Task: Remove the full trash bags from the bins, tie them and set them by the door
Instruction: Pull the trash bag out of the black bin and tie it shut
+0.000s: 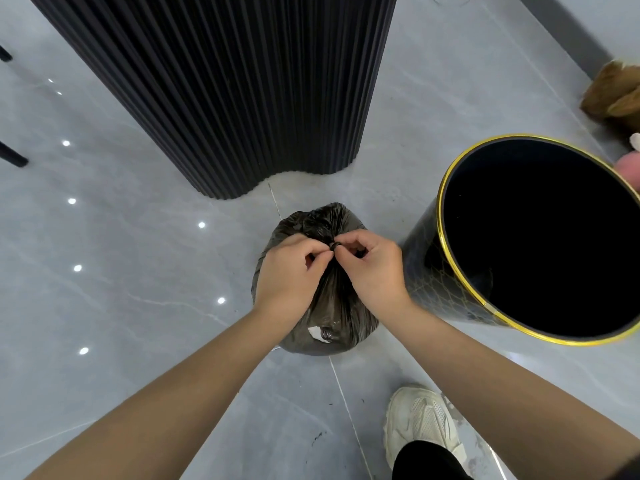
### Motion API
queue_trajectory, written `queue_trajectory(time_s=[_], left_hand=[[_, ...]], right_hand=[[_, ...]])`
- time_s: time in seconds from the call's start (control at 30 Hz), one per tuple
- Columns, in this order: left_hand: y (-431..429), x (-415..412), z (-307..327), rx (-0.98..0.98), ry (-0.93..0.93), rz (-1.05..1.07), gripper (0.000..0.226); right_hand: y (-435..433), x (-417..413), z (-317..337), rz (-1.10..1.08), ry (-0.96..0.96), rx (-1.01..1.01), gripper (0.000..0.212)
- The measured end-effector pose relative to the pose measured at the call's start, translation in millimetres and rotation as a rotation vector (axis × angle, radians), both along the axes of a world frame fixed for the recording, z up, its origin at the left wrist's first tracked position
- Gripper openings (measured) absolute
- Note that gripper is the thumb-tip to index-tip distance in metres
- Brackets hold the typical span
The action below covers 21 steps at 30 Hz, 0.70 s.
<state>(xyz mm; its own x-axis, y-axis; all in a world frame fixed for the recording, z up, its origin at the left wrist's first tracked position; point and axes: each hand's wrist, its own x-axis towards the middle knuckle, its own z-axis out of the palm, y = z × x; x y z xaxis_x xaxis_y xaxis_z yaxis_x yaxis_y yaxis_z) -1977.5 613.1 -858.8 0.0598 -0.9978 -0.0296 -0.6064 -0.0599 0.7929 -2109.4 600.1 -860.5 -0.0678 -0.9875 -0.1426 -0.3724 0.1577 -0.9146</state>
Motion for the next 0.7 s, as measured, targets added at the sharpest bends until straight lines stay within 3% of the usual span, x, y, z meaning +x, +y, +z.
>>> queue_trajectory(time_s=[0.17,0.4,0.5,0.7], left_hand=[[-1.0,-0.3,3.2,0.022,0.02,0.055,0.004],[-3.8,6.0,7.6,-0.041,-0.069,-0.041,0.005],[-8.1,11.2,8.9,-0.104,-0.111,-0.125,0.006],[-9.9,11.3,3.6,-0.148,-0.118,-0.171,0.006]], right_hand=[[-1.6,0.9,6.9,0.032,0.039,0.016,0.015],[-5.2,-4.4,12.5,0.14,0.034,0.141,0.017],[-9.3,-8.1,22.2,0.188,-0.059,0.275,0.02],[-11.3,-15.6,24.9,0.158,-0.331,0.506,0.007]])
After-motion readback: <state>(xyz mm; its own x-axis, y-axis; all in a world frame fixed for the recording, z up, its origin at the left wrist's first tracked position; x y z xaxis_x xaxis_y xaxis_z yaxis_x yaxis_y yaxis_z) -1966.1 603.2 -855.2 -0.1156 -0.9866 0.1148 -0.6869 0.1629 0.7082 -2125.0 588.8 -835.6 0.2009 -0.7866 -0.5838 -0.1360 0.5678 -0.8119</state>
